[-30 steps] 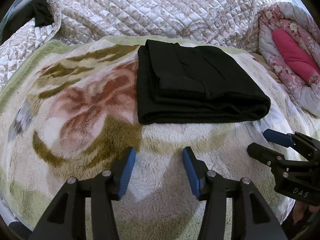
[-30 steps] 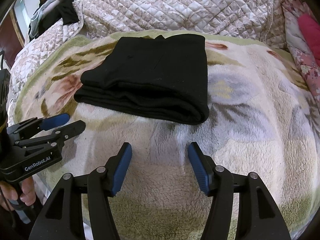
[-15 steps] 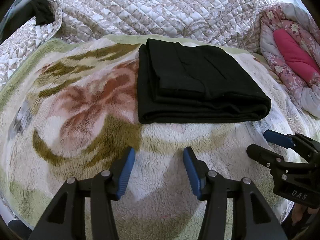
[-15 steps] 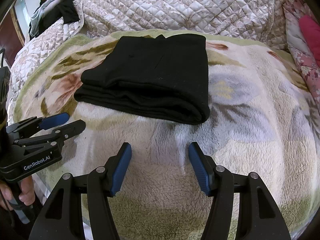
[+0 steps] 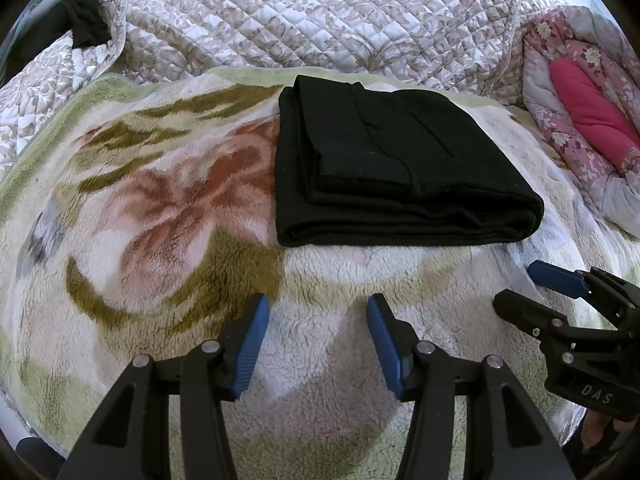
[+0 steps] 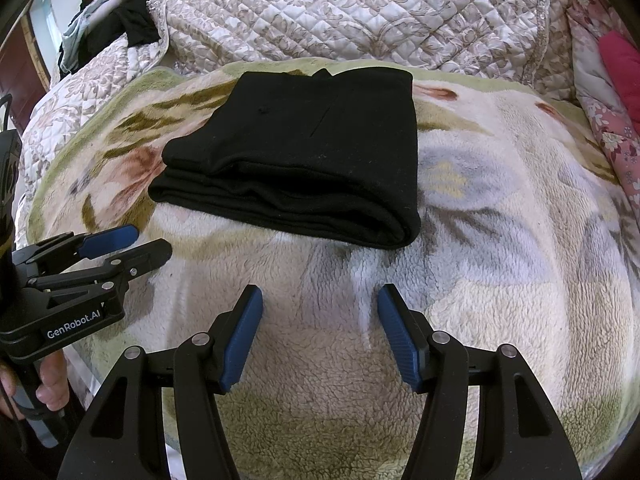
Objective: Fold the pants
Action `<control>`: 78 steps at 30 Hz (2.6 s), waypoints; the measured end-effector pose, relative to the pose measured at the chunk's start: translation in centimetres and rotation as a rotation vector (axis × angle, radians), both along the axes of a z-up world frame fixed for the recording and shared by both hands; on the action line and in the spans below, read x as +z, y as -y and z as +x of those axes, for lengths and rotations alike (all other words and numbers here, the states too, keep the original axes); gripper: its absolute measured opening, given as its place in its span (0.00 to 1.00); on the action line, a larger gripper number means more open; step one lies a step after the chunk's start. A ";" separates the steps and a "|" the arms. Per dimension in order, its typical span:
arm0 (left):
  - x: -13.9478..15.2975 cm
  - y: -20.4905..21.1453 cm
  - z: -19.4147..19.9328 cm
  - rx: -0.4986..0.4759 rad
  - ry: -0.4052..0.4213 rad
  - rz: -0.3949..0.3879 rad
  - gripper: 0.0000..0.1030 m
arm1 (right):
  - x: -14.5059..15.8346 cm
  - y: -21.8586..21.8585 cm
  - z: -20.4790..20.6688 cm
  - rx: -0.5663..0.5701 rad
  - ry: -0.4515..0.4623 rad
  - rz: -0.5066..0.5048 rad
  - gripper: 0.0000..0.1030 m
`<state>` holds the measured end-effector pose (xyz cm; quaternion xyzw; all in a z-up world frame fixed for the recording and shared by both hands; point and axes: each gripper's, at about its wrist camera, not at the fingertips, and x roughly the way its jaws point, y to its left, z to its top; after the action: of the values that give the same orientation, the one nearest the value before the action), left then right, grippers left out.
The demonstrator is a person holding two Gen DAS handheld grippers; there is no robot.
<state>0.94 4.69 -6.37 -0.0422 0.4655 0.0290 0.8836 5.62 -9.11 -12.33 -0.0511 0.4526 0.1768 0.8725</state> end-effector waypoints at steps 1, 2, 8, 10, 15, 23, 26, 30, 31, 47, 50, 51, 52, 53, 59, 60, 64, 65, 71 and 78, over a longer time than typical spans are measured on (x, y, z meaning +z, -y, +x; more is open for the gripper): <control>0.0 0.0 0.1 0.000 -0.001 0.000 0.53 | 0.0 0.0 0.0 0.000 0.000 0.000 0.59; 0.0 0.0 0.1 -0.001 -0.001 0.000 0.53 | 0.0 0.0 0.0 0.001 0.000 -0.002 0.59; 0.1 -0.1 0.1 -0.002 -0.001 0.001 0.53 | 0.0 0.0 0.0 0.001 0.000 0.001 0.61; 0.1 -0.1 0.1 -0.001 -0.001 0.001 0.53 | 0.0 -0.1 0.0 0.001 0.001 -0.001 0.62; 0.1 0.0 0.2 -0.003 -0.001 0.001 0.54 | 0.0 -0.1 0.0 0.001 0.000 0.002 0.62; 0.0 0.0 0.2 -0.004 -0.002 0.004 0.55 | 0.0 -0.1 0.0 0.001 0.000 0.002 0.63; 0.0 0.0 0.2 -0.003 -0.003 0.004 0.55 | 0.0 -0.1 0.0 0.001 0.000 0.001 0.63; -0.1 0.0 0.1 -0.004 -0.003 0.005 0.56 | 0.0 -0.1 0.0 0.001 0.001 0.002 0.63; -0.1 0.0 0.1 -0.004 -0.004 0.005 0.56 | 0.0 -0.1 0.0 0.001 0.001 0.002 0.63; -0.1 0.0 0.2 -0.005 -0.006 0.007 0.56 | -0.1 -0.2 -0.1 0.001 0.002 0.000 0.63; -0.1 0.0 0.1 -0.006 -0.006 0.007 0.56 | -0.1 -0.2 -0.1 0.001 0.002 0.000 0.63; -0.2 0.0 0.1 -0.005 -0.007 0.007 0.56 | -0.1 -0.2 -0.1 0.001 0.003 0.000 0.63; -0.1 0.0 0.2 -0.006 -0.006 0.008 0.56 | -0.1 -0.2 -0.1 0.001 0.003 0.000 0.63; -0.1 0.1 0.2 -0.006 -0.006 0.008 0.56 | -0.1 -0.2 -0.1 0.001 0.003 0.000 0.63; -0.1 0.1 0.2 -0.006 -0.007 0.007 0.56 | -0.1 -0.2 -0.1 0.003 0.000 -0.001 0.63; -0.2 0.0 0.1 -0.005 -0.007 0.007 0.56 | -0.1 -0.2 -0.1 0.003 0.002 -0.001 0.63; -0.1 0.0 0.2 -0.007 -0.008 0.008 0.57 | -0.1 -0.2 0.0 0.005 0.003 -0.003 0.64; -0.1 0.0 0.2 -0.007 -0.008 0.008 0.57 | -0.1 -0.3 0.0 0.005 0.003 -0.003 0.64; -0.2 0.0 0.2 -0.007 -0.008 0.008 0.57 | -0.1 -0.2 0.0 0.015 0.006 -0.006 0.64; -0.2 0.0 0.2 -0.006 -0.009 0.009 0.57 | -0.2 -0.2 0.0 0.035 0.010 -0.014 0.65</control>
<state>1.10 4.68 -6.53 -0.0370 0.4696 0.0286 0.8817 5.66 -8.96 -12.48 -0.0658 0.4486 0.1887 0.8711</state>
